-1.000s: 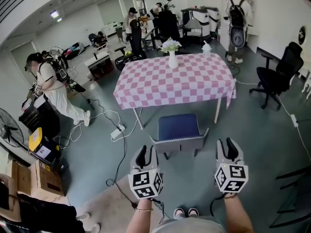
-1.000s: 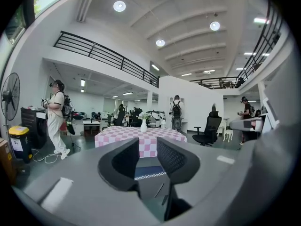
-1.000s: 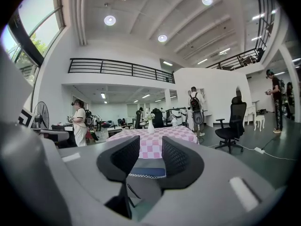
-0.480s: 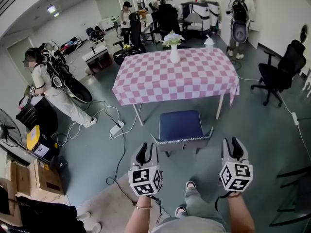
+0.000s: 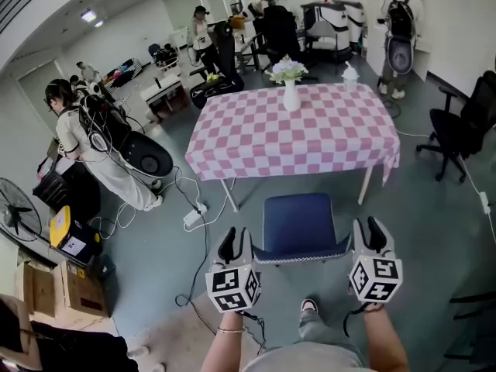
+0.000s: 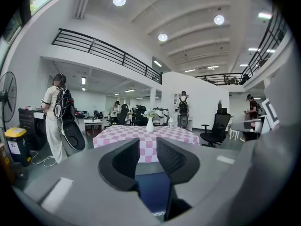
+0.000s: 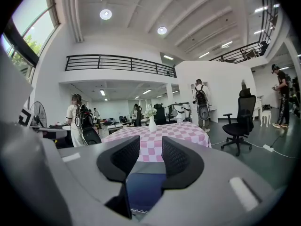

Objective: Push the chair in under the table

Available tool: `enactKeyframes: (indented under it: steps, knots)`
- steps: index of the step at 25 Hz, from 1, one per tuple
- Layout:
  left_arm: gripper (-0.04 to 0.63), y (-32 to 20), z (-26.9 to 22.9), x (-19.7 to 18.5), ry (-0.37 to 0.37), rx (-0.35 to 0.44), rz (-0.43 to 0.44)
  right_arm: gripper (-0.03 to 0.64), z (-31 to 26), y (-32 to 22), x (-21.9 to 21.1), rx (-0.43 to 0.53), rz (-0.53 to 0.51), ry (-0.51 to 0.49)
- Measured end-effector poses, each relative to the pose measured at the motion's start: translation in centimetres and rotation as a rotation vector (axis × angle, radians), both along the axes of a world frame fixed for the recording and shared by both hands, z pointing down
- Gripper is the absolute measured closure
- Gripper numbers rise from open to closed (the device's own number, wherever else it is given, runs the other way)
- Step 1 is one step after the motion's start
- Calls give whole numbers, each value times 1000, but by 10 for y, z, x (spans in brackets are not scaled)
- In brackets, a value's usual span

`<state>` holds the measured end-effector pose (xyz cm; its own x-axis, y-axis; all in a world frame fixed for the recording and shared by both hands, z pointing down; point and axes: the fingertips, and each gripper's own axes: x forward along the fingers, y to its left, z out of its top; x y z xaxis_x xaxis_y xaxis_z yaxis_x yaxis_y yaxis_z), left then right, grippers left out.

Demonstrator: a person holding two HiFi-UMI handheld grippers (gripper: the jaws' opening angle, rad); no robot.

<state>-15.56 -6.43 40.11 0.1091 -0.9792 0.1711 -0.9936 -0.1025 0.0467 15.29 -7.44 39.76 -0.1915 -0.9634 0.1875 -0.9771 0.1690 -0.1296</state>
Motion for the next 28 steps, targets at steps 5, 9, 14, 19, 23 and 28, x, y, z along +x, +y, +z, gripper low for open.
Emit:
enactKeyframes:
  steps: [5, 9, 14, 19, 23, 28]
  knots:
    - [482, -59, -4, 5, -5, 0, -16, 488, -1, -66, 1, -10, -33, -10]
    - [482, -95, -3, 6, -8, -6, -24, 488, 1, -106, 0, -20, -50, -16]
    - [482, -118, 4, 0, -5, -25, -31, 488, 10, -135, -7, -42, -64, -20]
    - [482, -126, 9, -6, -1, -46, -1, 488, 14, -138, -20, -66, -68, -6]
    - [483, -126, 17, -3, -13, -76, 76, 488, 20, -129, -29, -92, -87, 8]
    - [482, -118, 42, 12, -41, -157, 223, 488, 46, -112, -47, -173, -221, 34]
